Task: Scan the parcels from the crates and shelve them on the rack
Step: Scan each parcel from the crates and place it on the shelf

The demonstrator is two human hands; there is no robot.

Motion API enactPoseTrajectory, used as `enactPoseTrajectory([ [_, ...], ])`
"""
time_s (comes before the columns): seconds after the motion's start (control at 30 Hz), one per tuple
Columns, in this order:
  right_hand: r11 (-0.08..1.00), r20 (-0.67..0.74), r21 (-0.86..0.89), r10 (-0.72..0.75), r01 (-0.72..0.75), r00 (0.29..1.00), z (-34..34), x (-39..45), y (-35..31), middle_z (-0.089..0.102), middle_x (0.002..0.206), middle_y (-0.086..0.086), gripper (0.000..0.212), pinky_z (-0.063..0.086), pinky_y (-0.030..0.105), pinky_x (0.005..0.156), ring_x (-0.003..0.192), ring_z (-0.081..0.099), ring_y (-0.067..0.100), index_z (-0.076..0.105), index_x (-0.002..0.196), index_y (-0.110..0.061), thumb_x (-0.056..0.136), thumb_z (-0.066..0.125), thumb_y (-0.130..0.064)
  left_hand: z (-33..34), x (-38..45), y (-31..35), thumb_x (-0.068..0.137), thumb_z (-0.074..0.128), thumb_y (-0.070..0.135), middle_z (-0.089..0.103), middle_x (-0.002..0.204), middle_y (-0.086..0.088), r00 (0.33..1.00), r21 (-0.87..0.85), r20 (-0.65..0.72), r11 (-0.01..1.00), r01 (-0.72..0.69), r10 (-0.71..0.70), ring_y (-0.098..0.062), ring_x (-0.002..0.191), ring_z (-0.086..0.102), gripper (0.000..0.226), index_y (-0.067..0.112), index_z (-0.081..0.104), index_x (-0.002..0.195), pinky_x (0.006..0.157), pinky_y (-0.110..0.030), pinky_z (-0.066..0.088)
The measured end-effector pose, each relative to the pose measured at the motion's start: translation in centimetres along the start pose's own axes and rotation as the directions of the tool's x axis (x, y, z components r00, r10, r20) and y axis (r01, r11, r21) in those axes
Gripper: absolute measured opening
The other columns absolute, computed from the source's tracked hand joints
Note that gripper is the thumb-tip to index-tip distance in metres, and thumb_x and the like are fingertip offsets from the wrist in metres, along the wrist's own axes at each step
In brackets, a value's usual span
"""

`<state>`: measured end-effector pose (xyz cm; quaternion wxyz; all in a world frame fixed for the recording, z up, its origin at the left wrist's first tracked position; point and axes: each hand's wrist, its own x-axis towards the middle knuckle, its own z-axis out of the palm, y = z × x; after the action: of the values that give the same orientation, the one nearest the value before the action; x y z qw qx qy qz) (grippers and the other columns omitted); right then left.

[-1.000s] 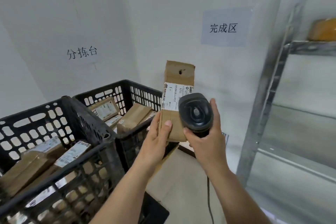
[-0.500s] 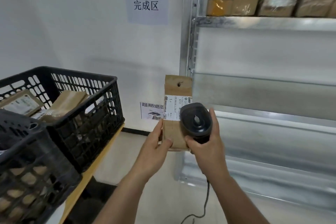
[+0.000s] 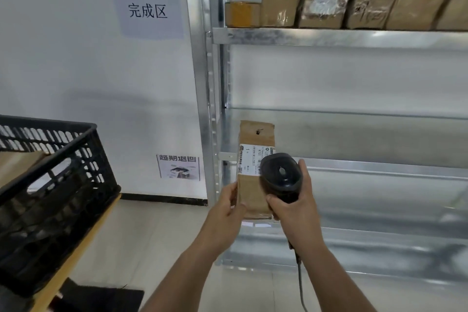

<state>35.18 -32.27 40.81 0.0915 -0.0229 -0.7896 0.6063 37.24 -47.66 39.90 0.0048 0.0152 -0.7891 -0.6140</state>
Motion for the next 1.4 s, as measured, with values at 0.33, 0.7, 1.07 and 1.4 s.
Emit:
enactPoseTrajectory([
  [0.33, 0.998, 0.037, -0.048, 0.038, -0.036, 0.999, -0.8, 12.5, 1.2, 0.059, 0.095, -0.021, 0.096, 0.058, 0.037, 0.078, 0.083, 0.066, 0.019, 0.018, 0.154, -0.039, 0.079, 0.069, -0.007, 3.8, 11.2, 1.0, 0.103, 0.039, 0.025, 0.056, 0.13, 0.008, 0.998, 0.146, -0.051, 0.989, -0.024, 0.032, -0.012, 0.116, 0.054, 0.044, 0.031, 0.033, 0.146, 0.097, -0.027, 0.041],
  [0.7, 0.993, 0.12, -0.054, 0.111, -0.105, 0.987, 5.2, 22.9, 2.5, 0.059, 0.117, -0.006, 0.096, 0.055, 0.045, 0.09, 0.102, 0.064, 0.026, 0.014, 0.155, -0.038, 0.081, 0.068, -0.01, 1.9, 22.5, -1.3, 0.104, 0.036, 0.024, 0.059, 0.127, 0.001, 0.99, 0.186, -0.128, 0.979, 0.082, -0.058, -0.015, 0.106, 0.056, 0.043, 0.03, 0.034, 0.146, 0.088, -0.026, 0.04],
  [1.07, 0.98, 0.154, -0.1, 0.186, -0.172, 0.97, 11.2, 30.5, 4.9, 0.062, 0.115, 0.001, 0.096, 0.058, 0.04, 0.073, 0.088, 0.066, 0.026, 0.014, 0.154, -0.041, 0.08, 0.066, -0.01, -0.7, 31.8, -4.9, 0.103, 0.03, 0.025, 0.059, 0.123, -0.014, 0.979, 0.283, -0.112, 0.939, 0.194, -0.168, -0.029, 0.103, 0.059, 0.044, 0.024, 0.031, 0.147, 0.083, -0.037, 0.048],
  [1.4, 0.977, 0.114, -0.147, 0.175, -0.157, 0.978, 12.2, 32.5, 5.1, 0.058, 0.125, 0.004, 0.096, 0.053, 0.047, 0.091, 0.11, 0.059, 0.03, 0.013, 0.156, -0.034, 0.081, 0.066, -0.008, -1.1, 34.4, -4.8, 0.101, 0.031, 0.014, 0.06, 0.107, -0.006, 0.981, 0.246, -0.118, 0.952, 0.181, -0.156, -0.01, 0.082, 0.056, 0.042, 0.021, 0.038, 0.143, 0.068, -0.023, 0.043],
])
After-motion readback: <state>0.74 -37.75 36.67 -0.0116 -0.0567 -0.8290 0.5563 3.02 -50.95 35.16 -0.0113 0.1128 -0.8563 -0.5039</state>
